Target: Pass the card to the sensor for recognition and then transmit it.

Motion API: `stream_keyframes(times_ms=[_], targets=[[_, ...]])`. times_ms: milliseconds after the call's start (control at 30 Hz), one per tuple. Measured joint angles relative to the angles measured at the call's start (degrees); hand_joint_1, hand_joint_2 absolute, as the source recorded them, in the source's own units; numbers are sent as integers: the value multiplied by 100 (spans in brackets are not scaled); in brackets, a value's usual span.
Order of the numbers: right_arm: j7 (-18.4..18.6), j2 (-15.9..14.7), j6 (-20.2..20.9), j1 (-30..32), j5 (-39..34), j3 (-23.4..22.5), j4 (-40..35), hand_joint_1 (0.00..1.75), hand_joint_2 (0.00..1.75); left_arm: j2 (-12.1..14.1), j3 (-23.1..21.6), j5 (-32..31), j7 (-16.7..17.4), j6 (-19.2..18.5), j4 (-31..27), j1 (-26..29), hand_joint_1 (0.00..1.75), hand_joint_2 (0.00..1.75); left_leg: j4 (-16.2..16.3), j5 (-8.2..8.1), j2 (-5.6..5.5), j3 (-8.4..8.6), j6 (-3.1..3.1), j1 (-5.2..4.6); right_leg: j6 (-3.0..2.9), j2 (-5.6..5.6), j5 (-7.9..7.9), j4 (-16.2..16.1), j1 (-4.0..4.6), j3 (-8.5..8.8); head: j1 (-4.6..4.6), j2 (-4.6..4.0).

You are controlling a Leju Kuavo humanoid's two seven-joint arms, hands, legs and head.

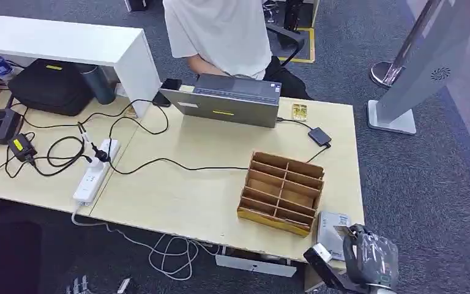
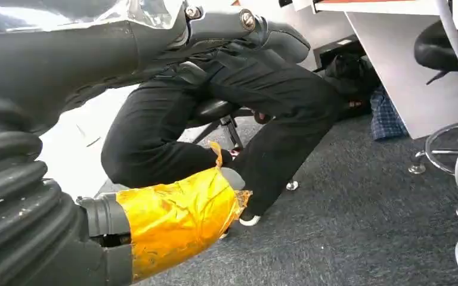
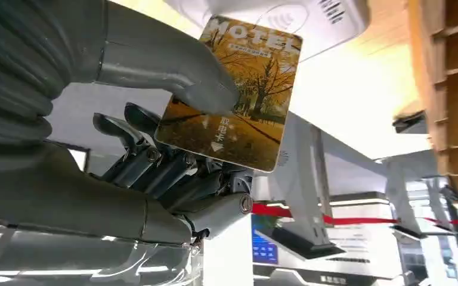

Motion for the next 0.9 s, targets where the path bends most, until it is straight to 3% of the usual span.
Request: stream_keyframes(times_ms=[233,400,667,800,900], targets=[[63,48,-238,-76,-168,15,297,175,175,4,0,-9,61,0,-13,1,0,175,0,0,4,7,0,1,0,0,0,0,1,4,4,0],[72,-19,-177,-109,-293,-6,24,175,175,15,-24,-9,186,0,-59,2,0,175,2,4,3,0,5,-3,8,-1,8,1,-3,7,4,0],[124,-422,681,-1022,-184,-171,-1123,175,175,35,-218,-9,271,0,-127,-8,0,175,5,12,16,-2,8,-5,11,14,23,2,-6,0,7,0],[205,-455,1343,-1917,-61,-120,-1467,175,175,57,-479,-9,477,0,-129,-40,0,175,5,26,20,-7,3,-6,5,17,34,5,-6,-11,4,0],[238,-455,1467,-2319,-33,-79,-1589,175,175,72,-645,-9,516,0,-129,-64,0,175,5,30,5,-11,4,-3,5,0,34,5,-4,-7,4,0]])
